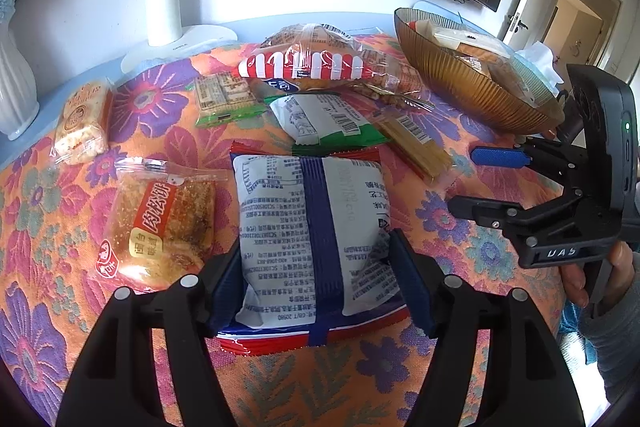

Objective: Organize snacks
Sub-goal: 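Hold the chip bag in left tool while right tool grasps the tan cracker bar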

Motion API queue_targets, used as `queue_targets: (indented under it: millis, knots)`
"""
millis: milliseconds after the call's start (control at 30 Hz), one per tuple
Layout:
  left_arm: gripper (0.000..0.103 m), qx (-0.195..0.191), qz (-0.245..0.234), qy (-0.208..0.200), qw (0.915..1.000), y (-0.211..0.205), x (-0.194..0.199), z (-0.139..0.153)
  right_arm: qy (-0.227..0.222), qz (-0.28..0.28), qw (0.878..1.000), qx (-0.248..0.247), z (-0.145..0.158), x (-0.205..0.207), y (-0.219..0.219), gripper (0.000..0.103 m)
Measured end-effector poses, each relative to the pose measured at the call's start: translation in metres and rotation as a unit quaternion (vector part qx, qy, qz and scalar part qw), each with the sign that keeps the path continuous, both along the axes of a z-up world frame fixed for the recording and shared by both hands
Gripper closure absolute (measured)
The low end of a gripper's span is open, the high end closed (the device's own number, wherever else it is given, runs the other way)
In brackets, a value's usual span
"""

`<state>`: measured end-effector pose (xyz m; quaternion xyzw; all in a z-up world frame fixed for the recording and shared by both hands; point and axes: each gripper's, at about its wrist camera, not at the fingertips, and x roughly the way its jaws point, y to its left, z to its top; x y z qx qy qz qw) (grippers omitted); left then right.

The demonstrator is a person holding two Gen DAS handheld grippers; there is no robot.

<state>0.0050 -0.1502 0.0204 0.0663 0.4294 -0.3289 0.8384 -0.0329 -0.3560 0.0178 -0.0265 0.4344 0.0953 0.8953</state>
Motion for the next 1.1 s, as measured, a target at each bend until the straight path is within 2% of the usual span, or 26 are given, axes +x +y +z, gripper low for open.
queue_targets:
  millis: [200,467,733,800,933,967,1000,1033,1067,1100]
  knots:
    - [0.036,-0.001,0.000,0.000,1.0000,0.001,0.000,0.000,-0.001,-0.002,1.000,-0.007,0.001,-0.008,-0.013,0.024]
    - [0.036,0.004,-0.001,-0.007,1.0000,0.000,-0.002,0.000,-0.001,-0.011,1.000,-0.015,-0.002,0.004,0.008,0.020]
    - [0.036,0.001,0.000,-0.005,1.0000,0.000,-0.001,0.000,0.002,-0.025,0.999,-0.020,-0.002,0.005,0.006,0.016]
    - [0.036,0.001,0.000,-0.004,1.0000,0.000,-0.001,0.000,0.003,-0.032,0.999,-0.024,-0.002,0.006,0.005,0.011]
    - [0.036,0.000,0.000,-0.005,1.0000,0.001,-0.001,0.000,0.000,-0.055,0.998,-0.022,0.000,0.004,0.000,0.011]
    - [0.036,-0.001,0.000,-0.005,1.0000,0.002,-0.002,0.000,-0.008,-0.077,0.997,-0.011,0.004,0.000,-0.003,0.011]
    - [0.036,-0.002,0.000,-0.006,1.0000,0.002,-0.001,0.000,-0.008,-0.077,0.997,-0.011,0.004,0.000,-0.003,0.011]
    - [0.036,-0.002,0.000,-0.006,1.0000,0.002,-0.002,0.001,-0.005,-0.077,0.996,0.048,0.007,-0.002,-0.006,0.011]
    - [0.036,-0.003,0.000,-0.007,1.0000,0.003,-0.002,0.001,0.000,-0.074,0.993,0.088,0.009,-0.002,-0.006,0.011]
    - [0.037,-0.003,0.000,-0.006,1.0000,0.003,-0.002,0.001,0.003,-0.075,0.992,0.103,0.010,0.000,-0.003,0.011]
